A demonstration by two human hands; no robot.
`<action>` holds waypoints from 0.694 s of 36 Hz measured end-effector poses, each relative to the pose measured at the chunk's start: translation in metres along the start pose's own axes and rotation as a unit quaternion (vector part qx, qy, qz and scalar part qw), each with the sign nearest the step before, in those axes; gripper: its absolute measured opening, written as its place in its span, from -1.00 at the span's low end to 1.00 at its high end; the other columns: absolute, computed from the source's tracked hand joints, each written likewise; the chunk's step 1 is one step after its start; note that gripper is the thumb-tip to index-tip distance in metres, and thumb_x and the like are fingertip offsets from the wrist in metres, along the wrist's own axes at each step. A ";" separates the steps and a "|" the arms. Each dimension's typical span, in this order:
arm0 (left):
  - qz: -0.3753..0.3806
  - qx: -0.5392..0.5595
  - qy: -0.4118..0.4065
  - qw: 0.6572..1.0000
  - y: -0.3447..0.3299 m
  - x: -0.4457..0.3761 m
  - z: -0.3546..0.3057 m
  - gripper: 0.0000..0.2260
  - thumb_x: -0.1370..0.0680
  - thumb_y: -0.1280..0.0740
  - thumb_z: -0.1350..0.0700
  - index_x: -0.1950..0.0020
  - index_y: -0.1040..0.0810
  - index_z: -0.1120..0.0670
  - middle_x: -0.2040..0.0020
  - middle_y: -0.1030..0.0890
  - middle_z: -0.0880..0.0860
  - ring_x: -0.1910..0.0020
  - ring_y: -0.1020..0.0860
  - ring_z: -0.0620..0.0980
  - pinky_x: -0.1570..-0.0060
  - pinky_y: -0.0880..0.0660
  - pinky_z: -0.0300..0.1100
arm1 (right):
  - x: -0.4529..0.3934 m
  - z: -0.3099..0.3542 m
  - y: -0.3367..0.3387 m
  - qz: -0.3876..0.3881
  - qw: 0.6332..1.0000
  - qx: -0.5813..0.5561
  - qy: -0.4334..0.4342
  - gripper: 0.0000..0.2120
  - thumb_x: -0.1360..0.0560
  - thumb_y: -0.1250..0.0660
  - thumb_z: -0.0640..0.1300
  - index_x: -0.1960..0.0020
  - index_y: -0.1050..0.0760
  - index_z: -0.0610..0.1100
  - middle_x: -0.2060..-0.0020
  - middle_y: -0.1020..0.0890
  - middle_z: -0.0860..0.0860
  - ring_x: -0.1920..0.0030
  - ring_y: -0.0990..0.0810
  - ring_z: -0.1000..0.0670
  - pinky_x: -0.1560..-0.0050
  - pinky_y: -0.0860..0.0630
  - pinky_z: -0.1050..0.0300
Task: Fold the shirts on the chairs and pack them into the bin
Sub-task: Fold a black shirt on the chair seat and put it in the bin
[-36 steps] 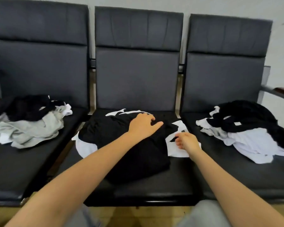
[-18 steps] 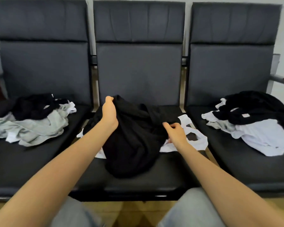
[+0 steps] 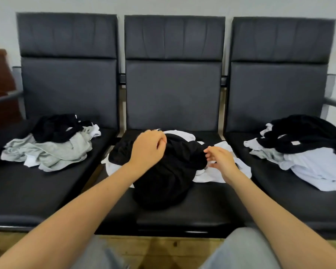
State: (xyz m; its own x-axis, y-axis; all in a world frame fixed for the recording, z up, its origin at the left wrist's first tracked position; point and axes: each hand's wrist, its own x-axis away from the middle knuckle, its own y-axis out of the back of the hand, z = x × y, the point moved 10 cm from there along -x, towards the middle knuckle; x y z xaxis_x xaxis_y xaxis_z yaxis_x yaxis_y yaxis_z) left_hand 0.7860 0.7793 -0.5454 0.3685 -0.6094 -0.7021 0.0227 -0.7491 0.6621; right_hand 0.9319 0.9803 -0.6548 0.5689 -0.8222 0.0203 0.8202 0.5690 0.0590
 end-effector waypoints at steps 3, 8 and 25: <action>0.142 -0.065 0.046 0.987 -0.047 0.009 -0.015 -0.65 -0.53 -0.23 -0.20 0.29 -0.54 0.01 0.30 -0.57 -0.08 0.14 -0.52 -0.01 -0.05 -0.45 -0.06 | -0.004 -0.016 0.013 -0.048 0.998 0.018 -0.022 -0.77 -0.57 -0.30 -0.06 -0.13 -0.50 -0.19 0.14 -0.57 -0.11 0.23 -0.54 0.00 0.20 -0.52 0.14; 0.188 -0.163 0.123 0.961 -0.077 0.007 -0.011 -0.40 -0.48 -0.11 -0.43 0.02 -0.63 0.05 0.03 -0.62 0.02 -0.08 -0.51 0.07 -0.14 -0.35 -0.05 | -0.012 -0.024 0.015 -0.044 0.997 0.023 -0.053 -0.50 -0.53 -0.36 0.04 -0.40 -0.33 -0.11 -0.06 -0.56 -0.13 0.14 -0.56 -0.01 0.10 -0.56 0.08; -0.017 0.769 0.356 0.530 -0.006 -0.021 0.023 -0.73 -0.65 -0.19 -0.01 -0.16 -0.59 0.11 0.01 -0.70 0.07 0.06 -0.68 0.03 0.11 -0.55 -0.09 | 0.004 0.034 0.013 -0.069 0.986 -0.149 0.015 -0.53 -0.51 -0.41 -0.03 -0.13 -0.48 -0.45 0.11 -0.60 -0.11 0.06 -0.61 -0.10 -0.14 -0.56 -0.04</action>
State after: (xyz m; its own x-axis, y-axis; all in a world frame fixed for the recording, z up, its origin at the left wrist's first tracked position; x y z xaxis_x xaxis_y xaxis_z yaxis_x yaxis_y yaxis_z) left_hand 0.7570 0.7911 -0.5406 0.6623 -0.7461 -0.0679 -0.5430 -0.4155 -0.7297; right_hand 0.9432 0.9840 -0.6199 0.4478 -0.8941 0.0019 0.8688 0.4346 -0.2375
